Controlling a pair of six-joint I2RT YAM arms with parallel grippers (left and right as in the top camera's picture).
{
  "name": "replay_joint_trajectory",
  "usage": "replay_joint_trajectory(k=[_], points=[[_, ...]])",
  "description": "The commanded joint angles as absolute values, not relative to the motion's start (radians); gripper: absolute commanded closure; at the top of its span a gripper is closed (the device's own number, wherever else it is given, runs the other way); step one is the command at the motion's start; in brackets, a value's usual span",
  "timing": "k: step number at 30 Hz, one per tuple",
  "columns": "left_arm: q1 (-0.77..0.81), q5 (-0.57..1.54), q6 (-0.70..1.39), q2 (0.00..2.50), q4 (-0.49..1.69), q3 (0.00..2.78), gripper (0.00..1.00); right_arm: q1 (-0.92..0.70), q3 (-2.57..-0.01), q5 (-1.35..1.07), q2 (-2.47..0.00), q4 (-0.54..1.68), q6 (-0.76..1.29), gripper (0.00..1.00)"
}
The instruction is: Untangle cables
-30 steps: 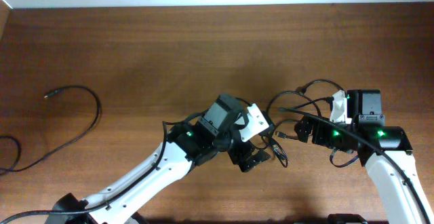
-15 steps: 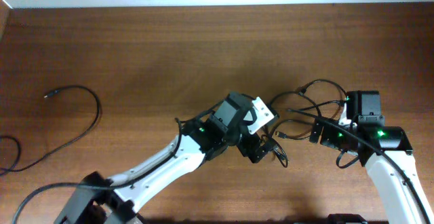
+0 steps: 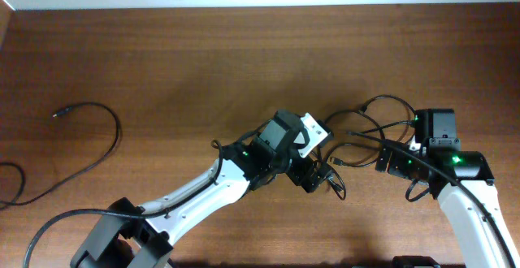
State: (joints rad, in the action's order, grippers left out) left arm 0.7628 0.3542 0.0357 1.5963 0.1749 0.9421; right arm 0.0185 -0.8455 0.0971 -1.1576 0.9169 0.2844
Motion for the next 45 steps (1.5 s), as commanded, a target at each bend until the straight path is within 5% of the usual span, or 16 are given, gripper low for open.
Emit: replay_joint_trajectory(k=[1, 5, 11, 20, 35, 36, 37, 38, 45], points=[[0.766, 0.352, 0.064, 1.605, 0.181, 0.939, 0.01, 0.013, -0.852, 0.117, -1.159, 0.925, 0.29, 0.01], [0.77, 0.351, 0.105, 1.605, 0.208, 0.939, 0.01, 0.013, -0.852, 0.117, -1.159, 0.936, 0.29, 0.01], [0.77, 0.128, 0.435, 1.544, 0.24, 0.939, 0.01, 0.013, -0.852, 0.116, -1.159, 0.95, 0.29, 0.01], [0.77, -0.083, 0.5, 1.458, 0.387, 0.939, 0.01, 0.013, -0.852, 0.112, -1.159, 0.954, 0.29, 0.01], [0.77, -0.012, 0.596, 1.58, 0.419, 0.935, 0.01, 0.013, -0.852, 0.098, -1.159, 0.955, 0.29, 0.01], [0.77, 0.033, 0.596, 1.591, 0.4, 0.935, 0.04, 0.013, -0.852, 0.098, -1.159, 0.955, 0.29, 0.01], [0.77, 0.058, 0.595, 1.596, 0.379, 0.935, 0.25, 0.013, -0.852, 0.098, -1.159, 0.955, 0.29, 0.01], [0.77, 0.056, 0.595, 1.597, 0.376, 0.935, 0.34, 0.013, -0.852, 0.098, -1.159, 0.954, 0.29, 0.01], [0.771, 0.058, 0.595, 1.661, 0.377, 0.935, 0.55, 0.013, -0.852, 0.098, -1.159, 0.954, 0.29, 0.01]])
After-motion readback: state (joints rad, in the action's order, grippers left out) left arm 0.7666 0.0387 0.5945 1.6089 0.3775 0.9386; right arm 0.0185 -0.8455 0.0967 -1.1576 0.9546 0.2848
